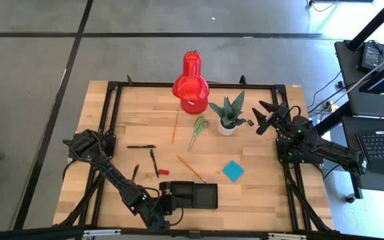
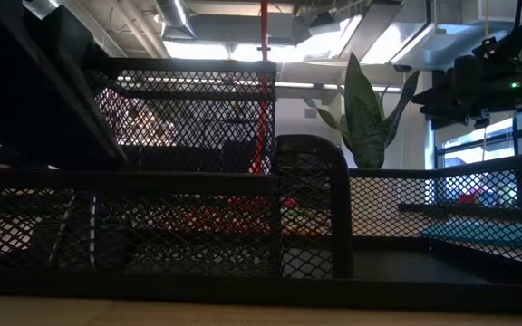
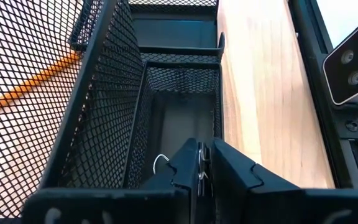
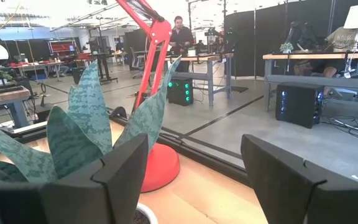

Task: Pick and place office supplies into organizer
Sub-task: Put the top left black binder clip into the desk organizer, then put the bottom black binder clip into the desk organizer

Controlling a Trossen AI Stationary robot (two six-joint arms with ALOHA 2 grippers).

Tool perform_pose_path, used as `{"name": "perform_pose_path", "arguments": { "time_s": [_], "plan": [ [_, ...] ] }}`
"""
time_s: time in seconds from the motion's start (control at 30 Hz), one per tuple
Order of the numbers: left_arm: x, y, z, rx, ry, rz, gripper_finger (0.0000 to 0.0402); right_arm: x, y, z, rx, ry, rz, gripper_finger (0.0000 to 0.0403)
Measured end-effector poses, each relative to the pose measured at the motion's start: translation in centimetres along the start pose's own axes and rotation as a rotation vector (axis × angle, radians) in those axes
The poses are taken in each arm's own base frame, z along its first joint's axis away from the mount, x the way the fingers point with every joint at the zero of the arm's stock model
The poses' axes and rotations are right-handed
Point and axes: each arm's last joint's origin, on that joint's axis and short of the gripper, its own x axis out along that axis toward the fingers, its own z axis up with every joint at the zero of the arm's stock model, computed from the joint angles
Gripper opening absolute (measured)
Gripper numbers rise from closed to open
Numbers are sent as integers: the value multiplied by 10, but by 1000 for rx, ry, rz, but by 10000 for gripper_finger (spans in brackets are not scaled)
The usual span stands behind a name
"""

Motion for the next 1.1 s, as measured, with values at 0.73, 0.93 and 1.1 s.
{"name": "perform_pose_path", "arguments": {
  "time_s": [0.73, 0.93, 1.1],
  "plan": [
    [-51, 9, 33, -86, 112, -216, 98, 0, 0, 0, 0, -1, 0, 260],
    [-55, 18, 25, -131, 250, -167, 104, 0, 0, 0, 1, -1, -1, 260],
    [-57, 26, 14, -114, 365, -95, 105, 0, 0, 0, 1, -1, 0, 260]
  ]
}}
